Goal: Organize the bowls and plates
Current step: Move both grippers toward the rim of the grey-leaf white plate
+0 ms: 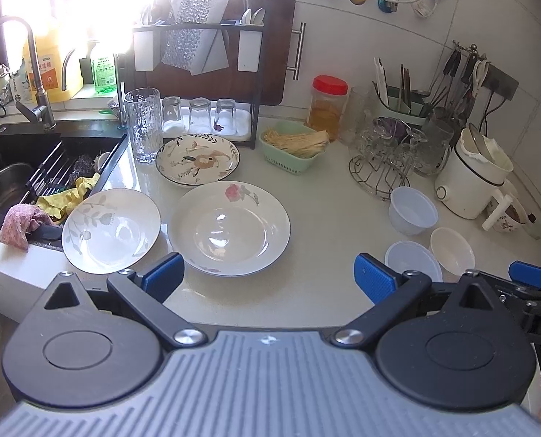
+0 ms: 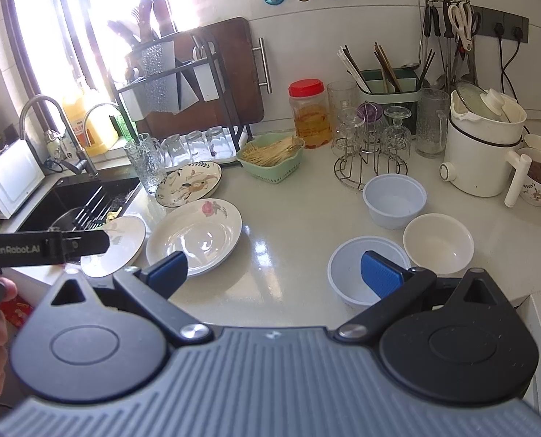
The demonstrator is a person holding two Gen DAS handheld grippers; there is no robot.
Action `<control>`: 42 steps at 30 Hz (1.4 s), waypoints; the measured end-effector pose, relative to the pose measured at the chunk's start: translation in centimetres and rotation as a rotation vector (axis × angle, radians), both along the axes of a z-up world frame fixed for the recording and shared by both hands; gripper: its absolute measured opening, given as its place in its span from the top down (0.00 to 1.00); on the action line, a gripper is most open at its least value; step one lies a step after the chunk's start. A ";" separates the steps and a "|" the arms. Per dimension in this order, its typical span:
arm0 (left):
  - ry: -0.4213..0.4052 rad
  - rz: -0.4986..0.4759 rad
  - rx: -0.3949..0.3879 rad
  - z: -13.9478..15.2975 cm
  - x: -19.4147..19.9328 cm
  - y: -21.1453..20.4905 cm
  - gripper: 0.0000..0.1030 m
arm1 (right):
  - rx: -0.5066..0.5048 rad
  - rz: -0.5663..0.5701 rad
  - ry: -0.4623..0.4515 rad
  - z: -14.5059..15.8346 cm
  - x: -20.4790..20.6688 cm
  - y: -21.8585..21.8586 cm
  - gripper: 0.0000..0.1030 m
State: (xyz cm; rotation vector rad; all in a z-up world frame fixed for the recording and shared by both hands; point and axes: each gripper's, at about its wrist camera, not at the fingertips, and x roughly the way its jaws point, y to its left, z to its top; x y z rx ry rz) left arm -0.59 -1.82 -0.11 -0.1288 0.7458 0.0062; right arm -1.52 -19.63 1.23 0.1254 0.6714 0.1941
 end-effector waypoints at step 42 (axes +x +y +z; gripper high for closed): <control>0.035 -0.075 0.064 -2.6 7.5 9.9 0.02 | 0.008 -0.093 -0.029 -3.9 4.8 8.3 0.00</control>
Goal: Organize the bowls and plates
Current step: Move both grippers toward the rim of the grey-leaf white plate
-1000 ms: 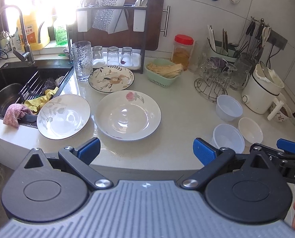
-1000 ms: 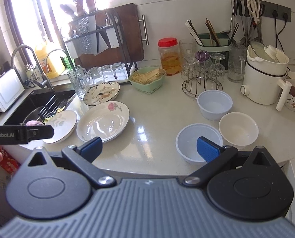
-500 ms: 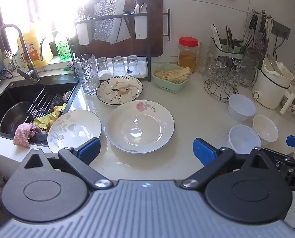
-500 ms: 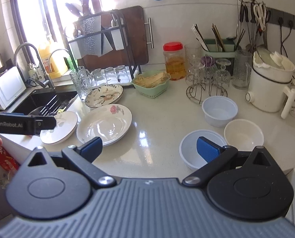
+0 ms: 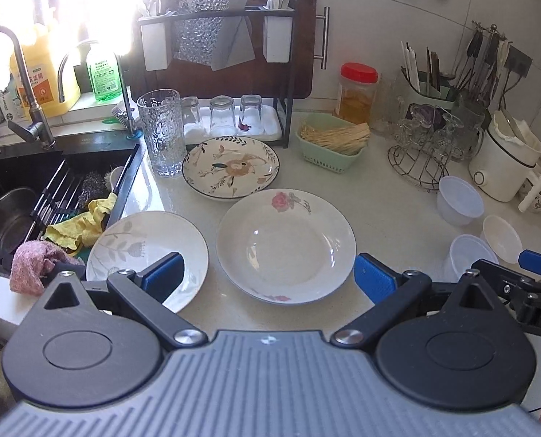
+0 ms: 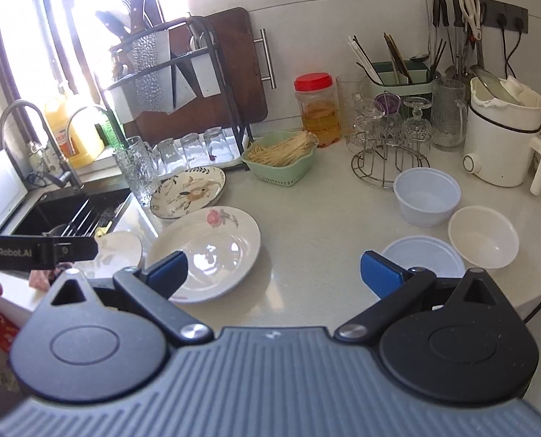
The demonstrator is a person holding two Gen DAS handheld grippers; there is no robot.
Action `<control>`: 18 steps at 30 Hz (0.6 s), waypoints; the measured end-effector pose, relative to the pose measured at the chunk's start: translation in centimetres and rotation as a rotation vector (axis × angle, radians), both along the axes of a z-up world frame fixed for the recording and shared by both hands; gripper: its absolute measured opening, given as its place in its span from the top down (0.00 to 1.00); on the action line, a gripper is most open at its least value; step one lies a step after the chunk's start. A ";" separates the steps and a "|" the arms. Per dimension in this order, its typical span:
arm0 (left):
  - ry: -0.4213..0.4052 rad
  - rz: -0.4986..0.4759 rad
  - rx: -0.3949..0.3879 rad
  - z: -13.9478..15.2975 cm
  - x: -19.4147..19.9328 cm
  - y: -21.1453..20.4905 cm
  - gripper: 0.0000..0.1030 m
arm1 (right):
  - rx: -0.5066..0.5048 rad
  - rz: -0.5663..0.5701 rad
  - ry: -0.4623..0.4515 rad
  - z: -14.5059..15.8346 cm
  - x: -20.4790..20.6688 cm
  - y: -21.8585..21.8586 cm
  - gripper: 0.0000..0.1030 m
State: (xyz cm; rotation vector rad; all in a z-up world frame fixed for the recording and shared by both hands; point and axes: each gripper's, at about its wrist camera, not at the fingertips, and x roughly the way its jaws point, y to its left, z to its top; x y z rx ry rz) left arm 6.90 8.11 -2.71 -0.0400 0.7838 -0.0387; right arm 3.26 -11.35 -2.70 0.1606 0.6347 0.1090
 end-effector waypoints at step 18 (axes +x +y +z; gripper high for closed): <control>0.040 -0.091 -0.087 -5.3 7.1 15.4 0.02 | -0.027 -0.039 -0.004 -3.1 4.4 14.4 0.00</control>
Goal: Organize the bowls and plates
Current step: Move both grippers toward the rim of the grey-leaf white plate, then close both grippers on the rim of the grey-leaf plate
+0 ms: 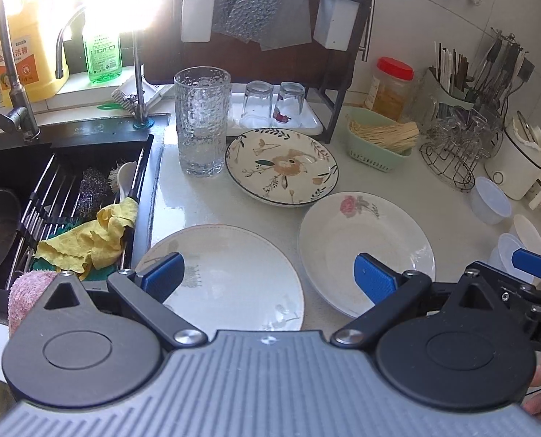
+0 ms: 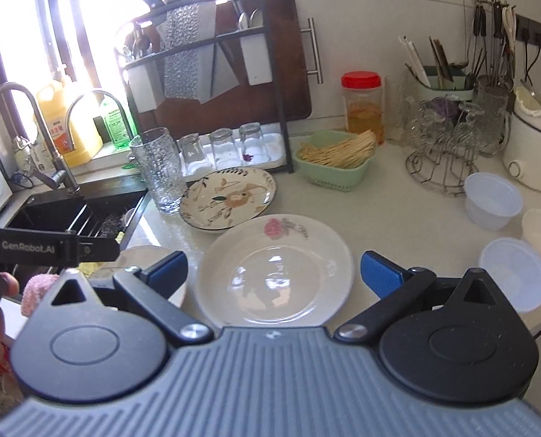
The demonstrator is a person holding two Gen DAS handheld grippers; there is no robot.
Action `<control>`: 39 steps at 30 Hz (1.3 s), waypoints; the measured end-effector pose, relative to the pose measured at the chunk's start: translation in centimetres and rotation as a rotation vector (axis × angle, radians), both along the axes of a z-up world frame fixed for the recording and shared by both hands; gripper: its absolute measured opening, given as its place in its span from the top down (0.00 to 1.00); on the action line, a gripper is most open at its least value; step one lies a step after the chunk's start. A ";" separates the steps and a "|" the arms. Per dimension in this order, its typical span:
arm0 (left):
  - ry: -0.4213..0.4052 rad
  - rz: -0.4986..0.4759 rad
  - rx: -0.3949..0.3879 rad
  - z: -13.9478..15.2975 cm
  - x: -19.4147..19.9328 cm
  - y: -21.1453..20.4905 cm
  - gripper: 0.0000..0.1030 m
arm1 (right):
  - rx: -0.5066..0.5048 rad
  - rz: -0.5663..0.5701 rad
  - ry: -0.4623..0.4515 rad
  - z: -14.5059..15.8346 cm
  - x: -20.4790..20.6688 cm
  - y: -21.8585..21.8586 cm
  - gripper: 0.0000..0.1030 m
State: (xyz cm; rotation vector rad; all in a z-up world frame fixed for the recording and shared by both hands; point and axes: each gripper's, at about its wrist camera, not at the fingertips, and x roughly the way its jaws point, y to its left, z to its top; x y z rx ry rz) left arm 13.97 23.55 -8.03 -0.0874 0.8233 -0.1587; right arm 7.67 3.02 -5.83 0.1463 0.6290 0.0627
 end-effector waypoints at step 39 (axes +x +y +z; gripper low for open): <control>0.202 -0.042 -0.085 -12.2 7.8 11.9 0.67 | 0.138 0.002 0.260 -10.4 7.7 9.7 0.83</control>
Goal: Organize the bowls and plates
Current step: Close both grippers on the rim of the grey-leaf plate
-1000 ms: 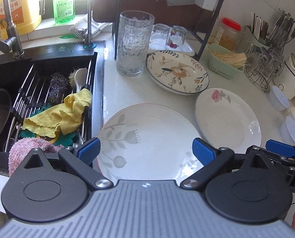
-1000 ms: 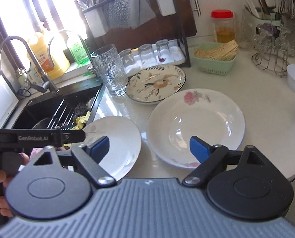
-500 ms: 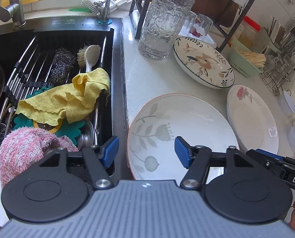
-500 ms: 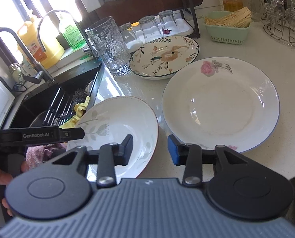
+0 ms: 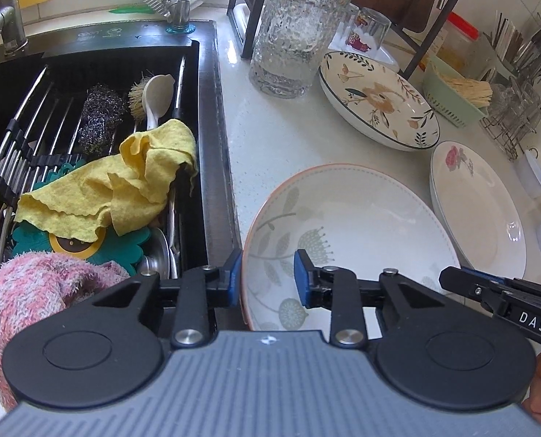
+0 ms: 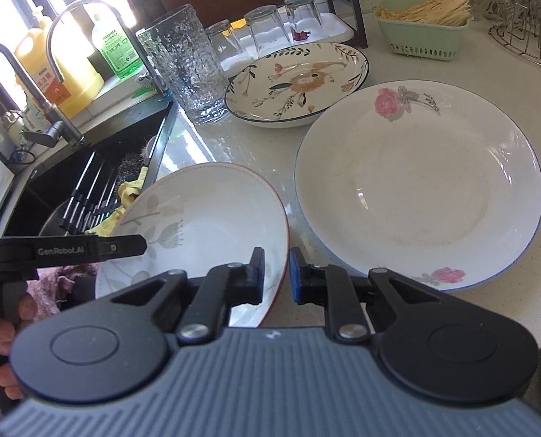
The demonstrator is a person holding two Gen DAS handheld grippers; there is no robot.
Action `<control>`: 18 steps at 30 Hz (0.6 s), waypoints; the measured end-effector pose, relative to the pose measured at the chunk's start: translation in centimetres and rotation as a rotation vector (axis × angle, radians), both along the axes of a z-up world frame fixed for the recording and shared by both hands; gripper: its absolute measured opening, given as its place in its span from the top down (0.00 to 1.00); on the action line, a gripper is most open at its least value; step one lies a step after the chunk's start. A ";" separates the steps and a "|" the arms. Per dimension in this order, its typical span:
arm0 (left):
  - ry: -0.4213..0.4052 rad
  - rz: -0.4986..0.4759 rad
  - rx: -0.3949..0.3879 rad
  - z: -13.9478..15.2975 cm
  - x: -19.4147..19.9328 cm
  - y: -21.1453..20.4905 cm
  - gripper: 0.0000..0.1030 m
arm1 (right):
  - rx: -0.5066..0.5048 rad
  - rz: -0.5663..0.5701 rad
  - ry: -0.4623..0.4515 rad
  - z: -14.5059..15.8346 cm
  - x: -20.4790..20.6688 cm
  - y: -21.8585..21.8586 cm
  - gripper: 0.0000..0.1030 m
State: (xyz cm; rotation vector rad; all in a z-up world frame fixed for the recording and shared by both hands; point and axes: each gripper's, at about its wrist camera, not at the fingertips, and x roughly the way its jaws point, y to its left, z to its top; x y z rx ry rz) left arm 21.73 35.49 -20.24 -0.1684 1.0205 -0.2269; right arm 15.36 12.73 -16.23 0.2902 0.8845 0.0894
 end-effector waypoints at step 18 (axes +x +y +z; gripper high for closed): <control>0.023 0.022 -0.047 -0.1 1.1 0.9 0.65 | 0.130 -0.024 0.033 -0.6 0.7 -0.6 0.82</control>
